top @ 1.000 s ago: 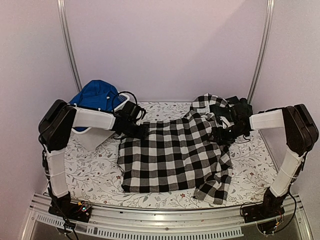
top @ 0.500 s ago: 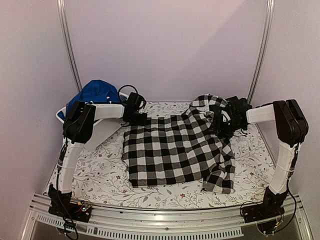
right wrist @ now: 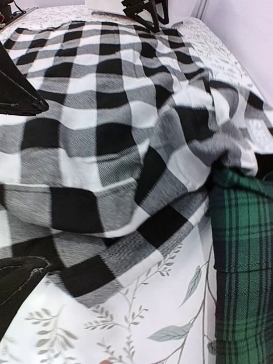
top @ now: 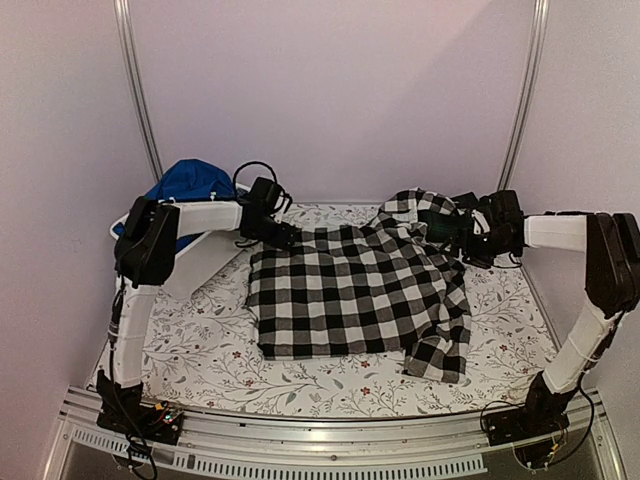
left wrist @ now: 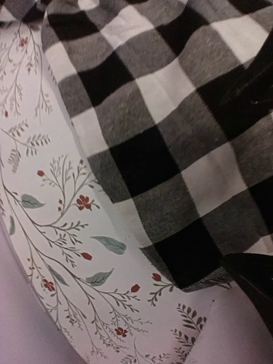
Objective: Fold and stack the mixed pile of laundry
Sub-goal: Pick up the flattened shirt from the center of the board.
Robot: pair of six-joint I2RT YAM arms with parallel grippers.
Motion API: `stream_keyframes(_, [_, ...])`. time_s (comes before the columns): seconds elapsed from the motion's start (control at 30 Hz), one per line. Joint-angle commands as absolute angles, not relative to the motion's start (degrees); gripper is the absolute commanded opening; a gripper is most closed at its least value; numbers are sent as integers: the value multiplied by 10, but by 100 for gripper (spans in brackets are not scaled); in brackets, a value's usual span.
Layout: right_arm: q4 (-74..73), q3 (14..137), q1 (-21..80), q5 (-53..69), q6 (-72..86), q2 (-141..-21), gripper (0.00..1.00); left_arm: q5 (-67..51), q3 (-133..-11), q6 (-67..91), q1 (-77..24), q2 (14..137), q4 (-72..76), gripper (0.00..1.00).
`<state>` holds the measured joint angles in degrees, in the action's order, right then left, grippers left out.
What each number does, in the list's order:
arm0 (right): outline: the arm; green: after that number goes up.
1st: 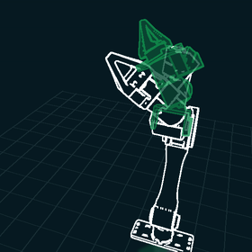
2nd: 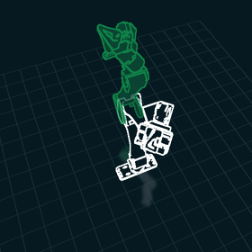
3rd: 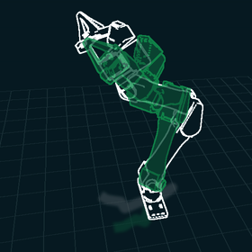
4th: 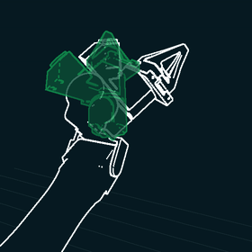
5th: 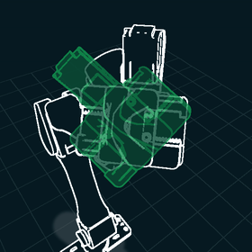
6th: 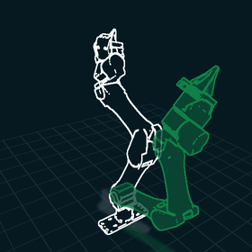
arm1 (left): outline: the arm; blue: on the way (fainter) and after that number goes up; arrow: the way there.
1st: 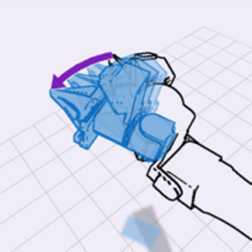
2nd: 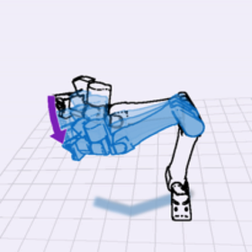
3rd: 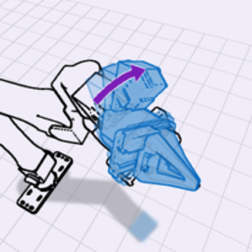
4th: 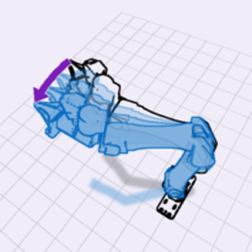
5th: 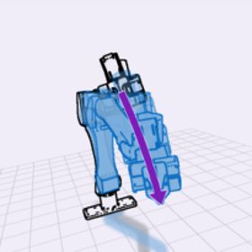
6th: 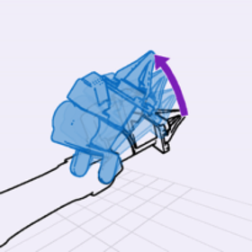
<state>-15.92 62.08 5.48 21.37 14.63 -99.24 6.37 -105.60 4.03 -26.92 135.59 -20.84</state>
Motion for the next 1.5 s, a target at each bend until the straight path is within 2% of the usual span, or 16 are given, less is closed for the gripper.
stream_keyframes(0.0, [-189,535,72,220,174,-858,83,43,-917,-5,-329,1162,-99,87])
stream_keyframes(0.2, [-183,415,112,249,228,-758,83,-37,-675,-93,-459,988,43,88])
stream_keyframes(0.37, [-175,390,113,241,237,-750,82,-73,-612,-159,-600,979,98,85])
stream_keyframes(0.47, [-163,404,109,246,230,-760,80,-113,-635,-177,-655,1021,110,81])
stream_keyframes(0.63, [-140,431,99,270,217,-806,74,-112,-732,-260,-721,1135,92,72])
stream_keyframes(0.9, [-139,470,77,287,203,-823,72,-119,-889,-326,-743,1285,41,57])
stream_keyframes(1.27, [-144,468,59,293,186,-822,72,-147,-935,-348,-745,1361,6,54])
stream_keyframes(1.33, [-143,468,58,293,185,-825,72,-139,-950,-345,-743,1371,-16,41])
stream_keyframes(1.47, [-143,471,55,293,181,-828,72,-165,-979,-300,-720,1346,-34,6])
